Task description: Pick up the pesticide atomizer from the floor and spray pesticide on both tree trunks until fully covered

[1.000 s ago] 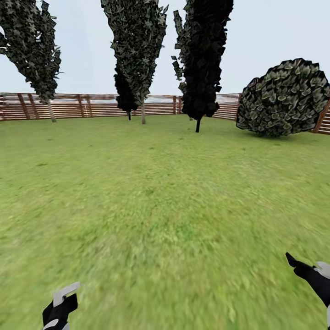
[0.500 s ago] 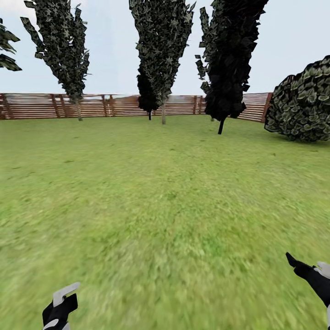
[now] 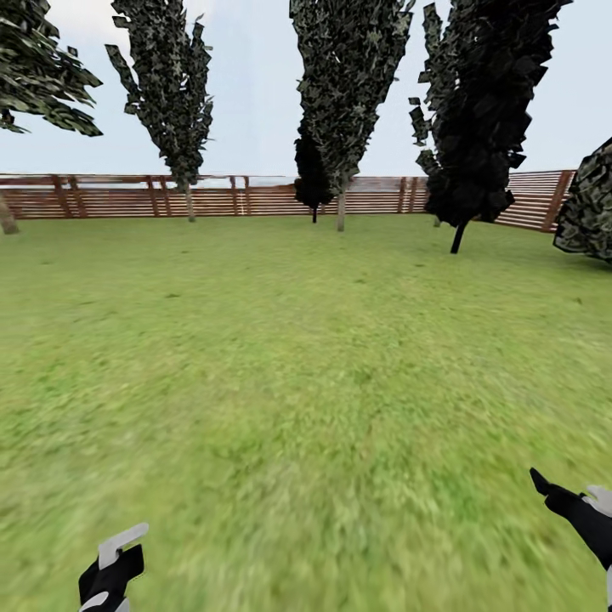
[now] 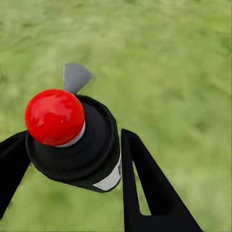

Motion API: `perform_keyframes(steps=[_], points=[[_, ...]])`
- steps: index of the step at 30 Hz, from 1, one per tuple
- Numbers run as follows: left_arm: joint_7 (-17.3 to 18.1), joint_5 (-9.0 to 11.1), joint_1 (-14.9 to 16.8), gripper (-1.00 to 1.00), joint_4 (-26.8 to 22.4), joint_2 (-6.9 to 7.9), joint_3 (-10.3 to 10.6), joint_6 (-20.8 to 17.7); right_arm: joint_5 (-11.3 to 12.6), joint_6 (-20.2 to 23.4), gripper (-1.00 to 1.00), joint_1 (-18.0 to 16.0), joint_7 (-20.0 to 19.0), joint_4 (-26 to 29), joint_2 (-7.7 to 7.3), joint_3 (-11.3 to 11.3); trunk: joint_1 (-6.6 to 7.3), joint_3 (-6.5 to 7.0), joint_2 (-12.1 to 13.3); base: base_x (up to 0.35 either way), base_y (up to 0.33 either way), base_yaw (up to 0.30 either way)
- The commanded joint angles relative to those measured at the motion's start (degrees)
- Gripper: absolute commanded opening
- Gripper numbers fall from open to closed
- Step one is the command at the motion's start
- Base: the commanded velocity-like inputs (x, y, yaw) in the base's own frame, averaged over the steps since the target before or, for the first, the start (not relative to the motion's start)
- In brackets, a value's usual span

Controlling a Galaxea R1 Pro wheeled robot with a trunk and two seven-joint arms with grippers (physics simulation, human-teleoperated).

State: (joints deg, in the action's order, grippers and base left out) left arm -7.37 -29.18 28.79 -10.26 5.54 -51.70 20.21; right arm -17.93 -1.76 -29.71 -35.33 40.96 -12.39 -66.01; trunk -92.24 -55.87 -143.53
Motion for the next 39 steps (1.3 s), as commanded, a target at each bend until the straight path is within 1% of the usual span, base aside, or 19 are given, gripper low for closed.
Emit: perform_keyframes(steps=[1,39], points=[[0.0,0.0,0.0,-1.00,0.0,0.00,0.0,0.0,0.0,0.0,1.00,0.0,0.0,0.0,0.00,0.0,0.00,0.00,0.0,0.264,0.215,0.253],[0.0,0.0,0.0,-1.00,0.0,0.00,0.0,0.0,0.0,0.0,1.00,0.0,0.0,0.0,0.00,0.0,0.00,0.00,0.0,0.265,0.216,0.253]])
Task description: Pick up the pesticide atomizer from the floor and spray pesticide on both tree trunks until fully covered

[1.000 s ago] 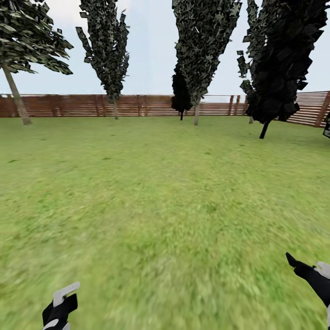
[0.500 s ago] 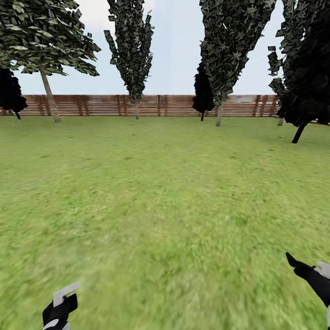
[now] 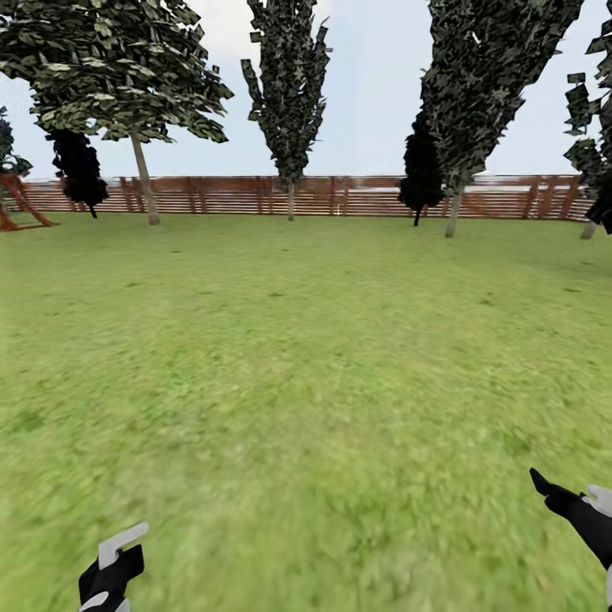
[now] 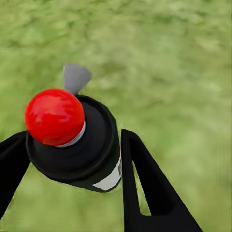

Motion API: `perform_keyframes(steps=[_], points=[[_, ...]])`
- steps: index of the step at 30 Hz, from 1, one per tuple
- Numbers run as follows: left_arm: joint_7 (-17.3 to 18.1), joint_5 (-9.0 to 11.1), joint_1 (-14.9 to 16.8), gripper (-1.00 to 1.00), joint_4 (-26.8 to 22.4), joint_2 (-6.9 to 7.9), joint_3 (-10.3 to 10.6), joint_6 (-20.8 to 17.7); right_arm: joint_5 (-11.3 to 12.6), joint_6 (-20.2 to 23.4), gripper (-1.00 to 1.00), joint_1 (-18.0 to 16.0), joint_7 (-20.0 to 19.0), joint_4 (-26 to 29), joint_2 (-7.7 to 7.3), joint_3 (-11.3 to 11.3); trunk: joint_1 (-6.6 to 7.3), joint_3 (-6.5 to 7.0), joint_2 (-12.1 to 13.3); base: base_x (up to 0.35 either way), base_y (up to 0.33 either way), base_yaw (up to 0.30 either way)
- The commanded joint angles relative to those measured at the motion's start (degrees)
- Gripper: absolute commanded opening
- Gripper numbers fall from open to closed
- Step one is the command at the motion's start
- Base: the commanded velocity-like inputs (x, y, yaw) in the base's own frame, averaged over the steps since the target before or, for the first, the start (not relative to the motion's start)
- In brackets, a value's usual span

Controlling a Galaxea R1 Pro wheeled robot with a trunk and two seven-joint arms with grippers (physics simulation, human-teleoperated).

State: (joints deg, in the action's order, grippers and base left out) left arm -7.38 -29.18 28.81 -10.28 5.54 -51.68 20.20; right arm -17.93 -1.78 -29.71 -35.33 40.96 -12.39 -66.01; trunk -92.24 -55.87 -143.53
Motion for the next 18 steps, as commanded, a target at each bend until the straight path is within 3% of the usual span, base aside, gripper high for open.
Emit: perform_keyframes(steps=[1,18], points=[[0.0,0.0,0.0,-1.00,0.0,0.00,0.0,0.0,0.0,0.0,1.00,0.0,0.0,0.0,0.00,0.0,0.00,0.00,0.0,0.265,0.216,0.253],[0.0,0.0,0.0,-1.00,0.0,0.00,0.0,0.0,0.0,0.0,1.00,0.0,0.0,0.0,0.00,0.0,0.00,0.00,0.0,0.265,0.216,0.253]])
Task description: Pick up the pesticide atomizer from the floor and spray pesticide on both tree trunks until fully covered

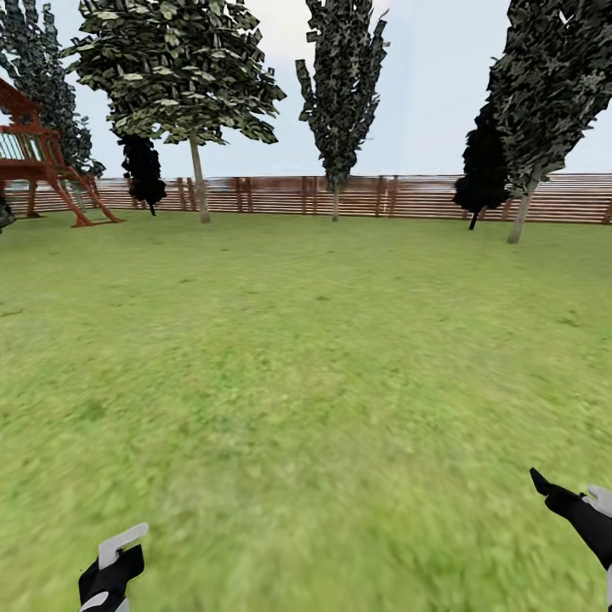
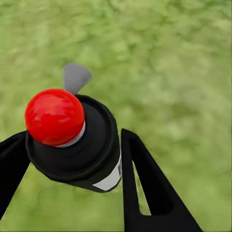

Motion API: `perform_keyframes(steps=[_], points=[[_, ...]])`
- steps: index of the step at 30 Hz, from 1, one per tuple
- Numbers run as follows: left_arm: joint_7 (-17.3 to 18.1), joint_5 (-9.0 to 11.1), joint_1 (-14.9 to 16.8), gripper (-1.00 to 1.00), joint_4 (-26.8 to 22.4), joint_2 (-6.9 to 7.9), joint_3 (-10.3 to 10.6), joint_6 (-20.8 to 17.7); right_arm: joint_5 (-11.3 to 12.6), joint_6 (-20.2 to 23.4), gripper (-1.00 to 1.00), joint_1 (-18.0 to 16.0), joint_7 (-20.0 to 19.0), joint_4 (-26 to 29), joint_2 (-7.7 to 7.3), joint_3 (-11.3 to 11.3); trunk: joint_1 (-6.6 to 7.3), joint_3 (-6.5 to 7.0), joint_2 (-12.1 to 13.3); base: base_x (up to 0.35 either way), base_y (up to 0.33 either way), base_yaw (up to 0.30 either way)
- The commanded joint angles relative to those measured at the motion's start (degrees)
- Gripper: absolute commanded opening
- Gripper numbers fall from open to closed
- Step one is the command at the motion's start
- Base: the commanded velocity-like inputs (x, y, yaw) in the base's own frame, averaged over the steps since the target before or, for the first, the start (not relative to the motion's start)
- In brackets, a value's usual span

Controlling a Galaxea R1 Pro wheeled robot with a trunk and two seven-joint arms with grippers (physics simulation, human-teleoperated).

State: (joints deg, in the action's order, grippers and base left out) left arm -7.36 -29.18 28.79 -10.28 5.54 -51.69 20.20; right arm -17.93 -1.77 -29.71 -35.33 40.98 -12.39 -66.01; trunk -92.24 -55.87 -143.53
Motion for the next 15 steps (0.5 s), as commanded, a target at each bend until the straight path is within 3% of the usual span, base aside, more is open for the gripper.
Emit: perform_keyframes(steps=[1,15], points=[[0.0,0.0,0.0,-1.00,0.0,0.00,0.0,0.0,0.0,0.0,1.00,0.0,0.0,0.0,0.00,0.0,0.00,0.00,0.0,0.265,0.216,0.253],[0.0,0.0,0.0,-1.00,0.0,0.00,0.0,0.0,0.0,0.0,1.00,0.0,0.0,0.0,0.00,0.0,0.00,0.00,0.0,0.265,0.216,0.253]])
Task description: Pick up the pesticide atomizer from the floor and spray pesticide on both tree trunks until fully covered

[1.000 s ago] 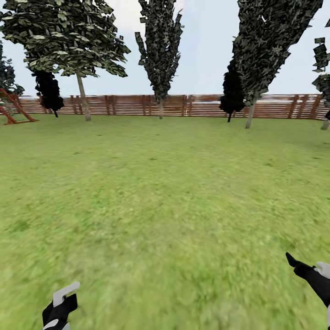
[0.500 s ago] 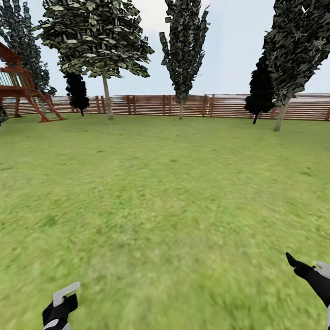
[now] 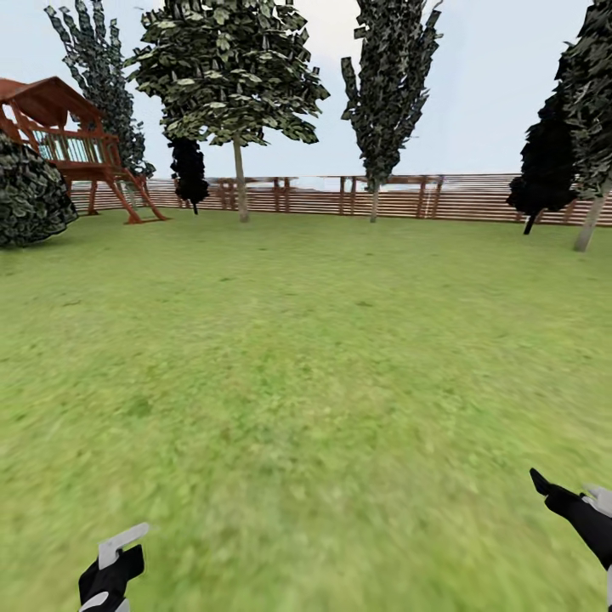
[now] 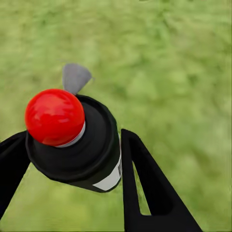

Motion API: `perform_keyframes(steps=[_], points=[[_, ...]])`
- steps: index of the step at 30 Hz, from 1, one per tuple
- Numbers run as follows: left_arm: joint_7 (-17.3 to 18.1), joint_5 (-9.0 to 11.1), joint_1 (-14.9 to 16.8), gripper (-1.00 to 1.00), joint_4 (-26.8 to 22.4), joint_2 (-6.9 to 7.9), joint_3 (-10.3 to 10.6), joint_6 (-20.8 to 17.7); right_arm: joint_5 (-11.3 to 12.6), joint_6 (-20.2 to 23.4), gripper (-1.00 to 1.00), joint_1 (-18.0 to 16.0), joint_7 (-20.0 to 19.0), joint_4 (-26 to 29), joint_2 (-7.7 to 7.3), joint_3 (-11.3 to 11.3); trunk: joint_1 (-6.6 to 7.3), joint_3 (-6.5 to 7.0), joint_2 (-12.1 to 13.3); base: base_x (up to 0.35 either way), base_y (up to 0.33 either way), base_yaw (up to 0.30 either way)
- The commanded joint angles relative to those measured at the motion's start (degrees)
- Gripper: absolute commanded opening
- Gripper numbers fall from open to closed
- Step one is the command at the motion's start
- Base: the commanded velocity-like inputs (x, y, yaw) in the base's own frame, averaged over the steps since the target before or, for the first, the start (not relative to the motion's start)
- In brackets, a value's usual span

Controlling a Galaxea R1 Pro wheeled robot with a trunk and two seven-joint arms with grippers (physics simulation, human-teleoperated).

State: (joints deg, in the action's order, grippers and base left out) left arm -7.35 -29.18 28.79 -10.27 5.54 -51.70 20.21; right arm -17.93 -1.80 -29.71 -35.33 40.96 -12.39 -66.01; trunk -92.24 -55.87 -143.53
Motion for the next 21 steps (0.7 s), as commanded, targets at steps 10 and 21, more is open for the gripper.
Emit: perform_keyframes(steps=[10,21], points=[[0.0,0.0,0.0,-1.00,0.0,0.00,0.0,0.0,0.0,0.0,1.00,0.0,0.0,0.0,0.00,0.0,0.00,0.00,0.0,0.264,0.216,0.253],[0.0,0.0,0.0,-1.00,0.0,0.01,0.0,0.0,-0.1,0.0,1.00,0.0,-0.1,0.0,-0.02,0.0,0.00,0.00,0.0,0.264,0.216,0.198]])
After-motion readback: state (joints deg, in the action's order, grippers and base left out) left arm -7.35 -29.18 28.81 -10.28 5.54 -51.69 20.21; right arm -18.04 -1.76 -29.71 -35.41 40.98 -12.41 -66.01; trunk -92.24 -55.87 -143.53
